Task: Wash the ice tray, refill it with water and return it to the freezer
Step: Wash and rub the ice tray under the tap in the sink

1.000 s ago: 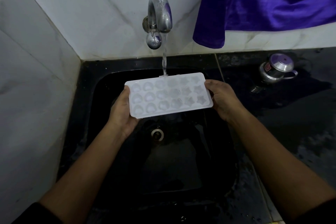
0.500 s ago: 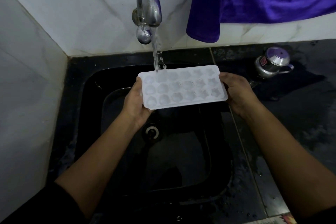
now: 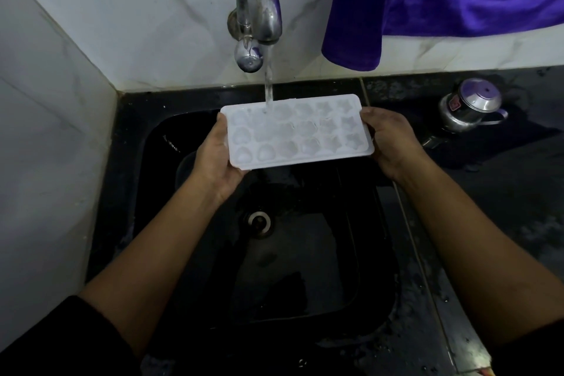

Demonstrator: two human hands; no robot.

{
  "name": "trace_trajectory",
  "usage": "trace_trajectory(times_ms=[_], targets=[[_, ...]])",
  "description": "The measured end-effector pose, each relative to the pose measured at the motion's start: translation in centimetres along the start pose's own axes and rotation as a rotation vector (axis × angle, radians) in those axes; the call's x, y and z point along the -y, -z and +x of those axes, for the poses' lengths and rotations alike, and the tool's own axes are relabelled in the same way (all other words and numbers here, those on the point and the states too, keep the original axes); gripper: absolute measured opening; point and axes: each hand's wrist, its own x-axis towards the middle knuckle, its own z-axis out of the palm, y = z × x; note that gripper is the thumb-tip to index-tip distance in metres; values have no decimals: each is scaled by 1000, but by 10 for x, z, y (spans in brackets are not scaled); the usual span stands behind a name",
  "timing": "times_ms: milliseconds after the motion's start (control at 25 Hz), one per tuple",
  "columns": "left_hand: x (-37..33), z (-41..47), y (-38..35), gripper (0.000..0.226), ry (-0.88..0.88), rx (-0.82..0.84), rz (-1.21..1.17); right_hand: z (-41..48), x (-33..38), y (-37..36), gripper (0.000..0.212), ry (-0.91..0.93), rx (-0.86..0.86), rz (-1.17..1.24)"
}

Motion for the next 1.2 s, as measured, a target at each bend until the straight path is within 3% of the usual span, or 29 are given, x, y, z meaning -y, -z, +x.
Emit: trace_trajectory(times_ms=[760, 1200], targets=[[-20, -43, 101, 58, -125, -168, -98, -8, -9, -109, 26, -22, 192, -189], [-21, -8, 55, 57, -89, -107, -70, 14, 11, -72, 26, -4, 116, -184]])
